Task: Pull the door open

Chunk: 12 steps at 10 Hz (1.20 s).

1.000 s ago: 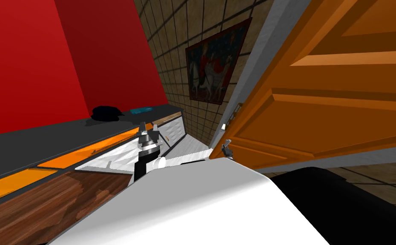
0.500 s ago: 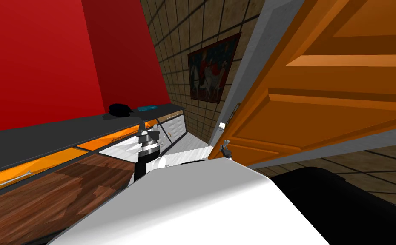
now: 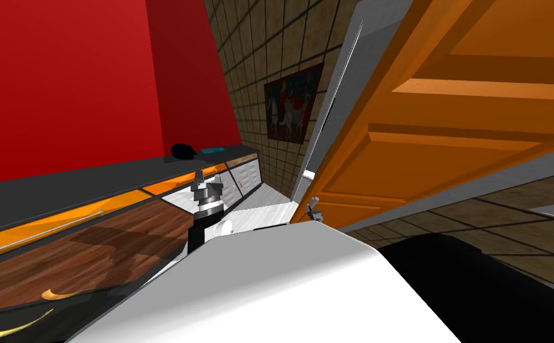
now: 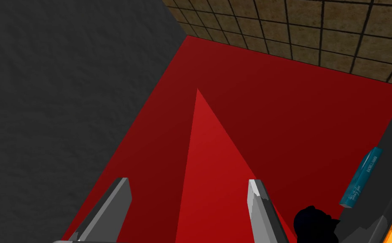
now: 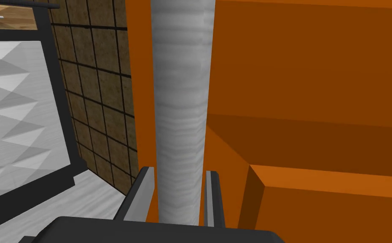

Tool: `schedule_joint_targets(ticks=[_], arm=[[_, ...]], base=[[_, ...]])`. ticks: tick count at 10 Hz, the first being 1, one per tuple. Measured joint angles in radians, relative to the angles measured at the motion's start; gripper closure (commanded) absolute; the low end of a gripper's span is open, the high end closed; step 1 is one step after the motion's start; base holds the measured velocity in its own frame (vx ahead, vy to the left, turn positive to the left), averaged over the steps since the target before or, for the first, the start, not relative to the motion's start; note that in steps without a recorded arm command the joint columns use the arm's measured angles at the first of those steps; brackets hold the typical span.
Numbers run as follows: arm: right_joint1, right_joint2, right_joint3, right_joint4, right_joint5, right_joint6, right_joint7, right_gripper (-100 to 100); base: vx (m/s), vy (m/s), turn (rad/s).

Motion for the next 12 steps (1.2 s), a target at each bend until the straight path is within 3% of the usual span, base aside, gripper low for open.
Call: schedule_joint_targets(ticks=[7,9,12], arm=[[0.008,-0.052,0.071,0.034,0.038,-0.069,-0.074,100],[0.008,-0.055,0.08,0.04,0.041,-0.074,-0.081,100],[0.0,-0.068,0.098,0.065,0.049,-0.102,-0.107,100]], base=[[-0.233,-0.032,0.125],[-0.18,-0.035,0.133],[-0.218,-0.021,0.133]])
